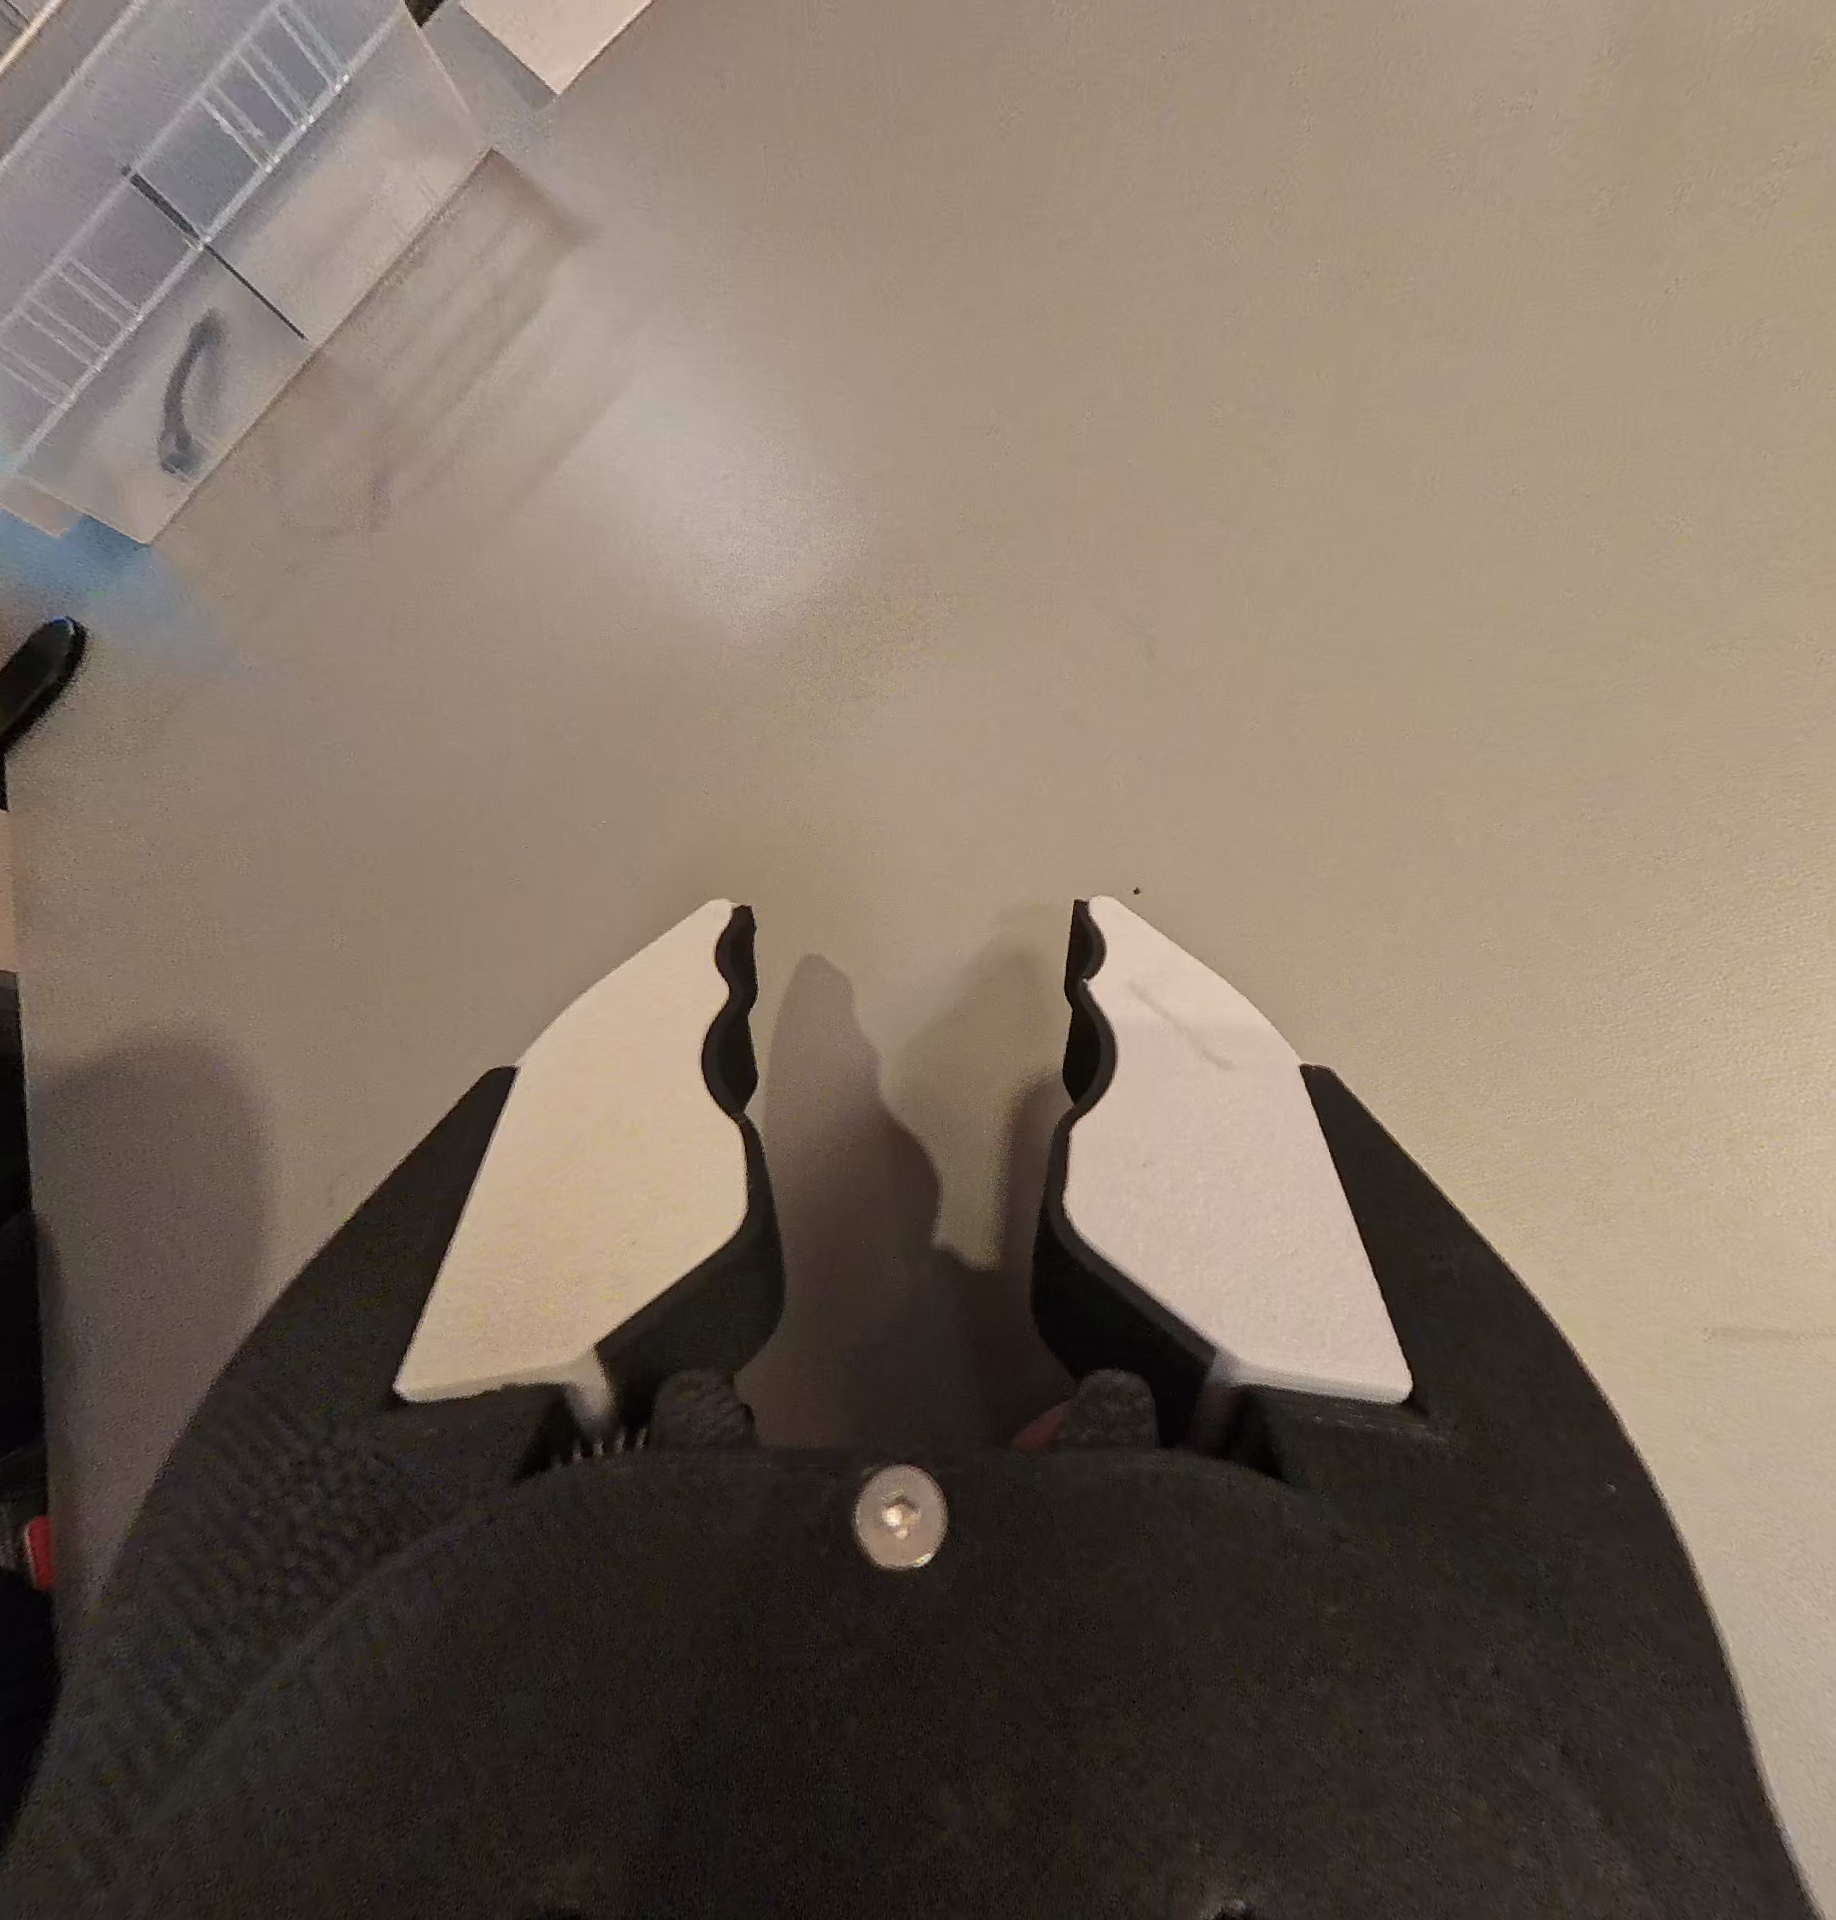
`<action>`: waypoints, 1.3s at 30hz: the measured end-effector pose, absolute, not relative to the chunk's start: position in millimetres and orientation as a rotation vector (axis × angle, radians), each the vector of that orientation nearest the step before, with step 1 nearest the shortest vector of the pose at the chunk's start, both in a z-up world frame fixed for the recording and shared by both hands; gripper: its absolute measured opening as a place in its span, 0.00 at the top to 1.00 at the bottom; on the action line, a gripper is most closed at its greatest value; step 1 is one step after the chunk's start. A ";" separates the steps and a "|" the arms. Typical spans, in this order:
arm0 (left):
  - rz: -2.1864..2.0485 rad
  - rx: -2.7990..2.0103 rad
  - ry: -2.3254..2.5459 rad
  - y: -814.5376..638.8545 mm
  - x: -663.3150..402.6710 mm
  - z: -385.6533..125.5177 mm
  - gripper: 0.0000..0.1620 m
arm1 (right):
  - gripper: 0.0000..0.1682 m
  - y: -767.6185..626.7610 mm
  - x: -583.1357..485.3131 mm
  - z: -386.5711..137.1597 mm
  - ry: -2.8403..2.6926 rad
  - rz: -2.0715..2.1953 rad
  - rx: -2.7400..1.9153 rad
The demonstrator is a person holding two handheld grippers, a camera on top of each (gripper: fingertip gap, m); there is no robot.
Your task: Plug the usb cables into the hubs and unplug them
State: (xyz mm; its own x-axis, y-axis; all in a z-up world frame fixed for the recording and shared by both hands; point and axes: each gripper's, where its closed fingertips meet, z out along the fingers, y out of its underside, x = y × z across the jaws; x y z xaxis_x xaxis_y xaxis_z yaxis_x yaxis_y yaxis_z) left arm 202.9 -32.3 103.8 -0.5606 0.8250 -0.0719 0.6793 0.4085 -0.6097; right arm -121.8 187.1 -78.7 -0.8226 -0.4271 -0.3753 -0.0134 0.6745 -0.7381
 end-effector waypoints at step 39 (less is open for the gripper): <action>0.867 -1.967 -1.195 175.9 -49.5 -61.7 0.79 | 0.90 170.3 -61.5 -52.6 1.859 -0.673 -0.274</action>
